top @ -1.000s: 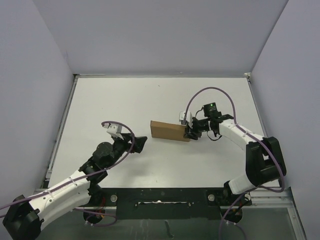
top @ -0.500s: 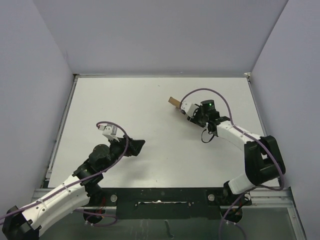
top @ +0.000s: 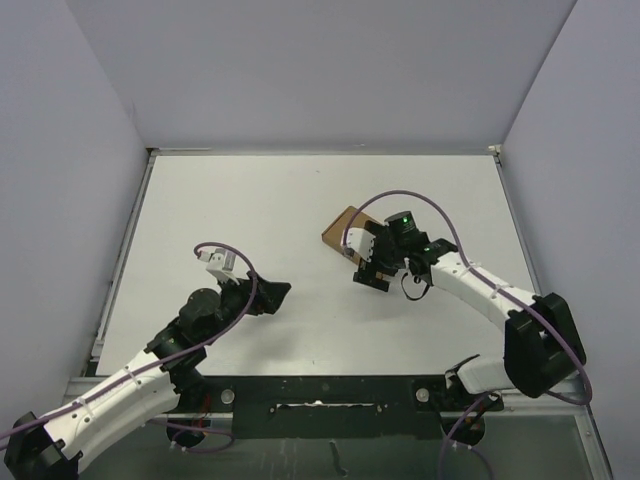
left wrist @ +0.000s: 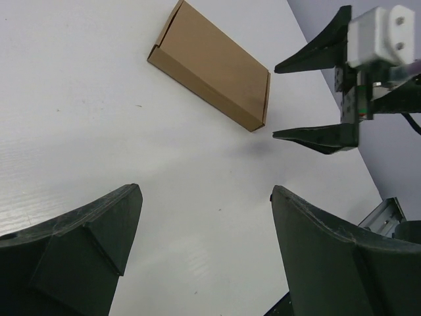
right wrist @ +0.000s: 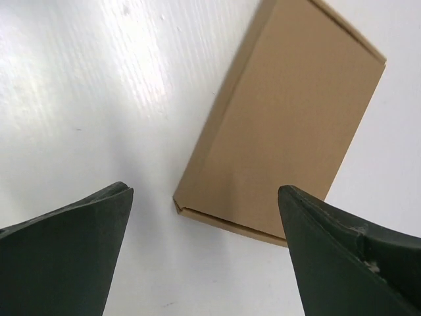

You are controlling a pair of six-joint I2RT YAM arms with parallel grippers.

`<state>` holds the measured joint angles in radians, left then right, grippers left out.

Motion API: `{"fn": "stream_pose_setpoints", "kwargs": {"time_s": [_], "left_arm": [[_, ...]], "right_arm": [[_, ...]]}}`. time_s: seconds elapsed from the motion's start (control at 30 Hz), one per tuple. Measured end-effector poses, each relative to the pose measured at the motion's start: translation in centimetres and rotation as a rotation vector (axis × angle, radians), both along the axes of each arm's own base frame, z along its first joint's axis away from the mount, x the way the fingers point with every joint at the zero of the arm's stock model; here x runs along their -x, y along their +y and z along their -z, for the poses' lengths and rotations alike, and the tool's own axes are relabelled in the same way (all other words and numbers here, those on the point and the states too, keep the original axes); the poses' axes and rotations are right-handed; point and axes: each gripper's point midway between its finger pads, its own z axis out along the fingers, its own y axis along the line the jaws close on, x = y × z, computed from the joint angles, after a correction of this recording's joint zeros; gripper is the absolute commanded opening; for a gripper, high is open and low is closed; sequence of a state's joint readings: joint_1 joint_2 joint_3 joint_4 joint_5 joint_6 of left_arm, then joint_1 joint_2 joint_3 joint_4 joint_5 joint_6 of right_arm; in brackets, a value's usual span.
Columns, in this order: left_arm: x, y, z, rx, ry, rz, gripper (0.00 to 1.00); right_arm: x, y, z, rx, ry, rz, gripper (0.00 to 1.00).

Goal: Fold the paper box

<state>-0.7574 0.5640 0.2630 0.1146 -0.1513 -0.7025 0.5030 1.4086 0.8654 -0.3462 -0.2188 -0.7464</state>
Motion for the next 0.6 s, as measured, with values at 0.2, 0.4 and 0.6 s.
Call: {"fn": "stream_pose_setpoints", "kwargs": {"time_s": [0.2, 0.4, 0.6], "left_arm": [[0.0, -0.5, 0.8, -0.009, 0.033, 0.015, 0.76], [-0.3, -1.3, 4.1, -0.056, 0.144, 0.021, 0.57], [-2.2, -2.9, 7.3, -0.137, 0.273, 0.002, 0.34]], "right_arm": [[0.3, 0.2, -3.7, -0.207, 0.067, 0.0, 0.98], [-5.6, -7.5, -3.7, -0.261, 0.087, 0.349, 0.19], [-8.7, -13.0, 2.2, -0.181, 0.185, 0.54, 0.02]]}}
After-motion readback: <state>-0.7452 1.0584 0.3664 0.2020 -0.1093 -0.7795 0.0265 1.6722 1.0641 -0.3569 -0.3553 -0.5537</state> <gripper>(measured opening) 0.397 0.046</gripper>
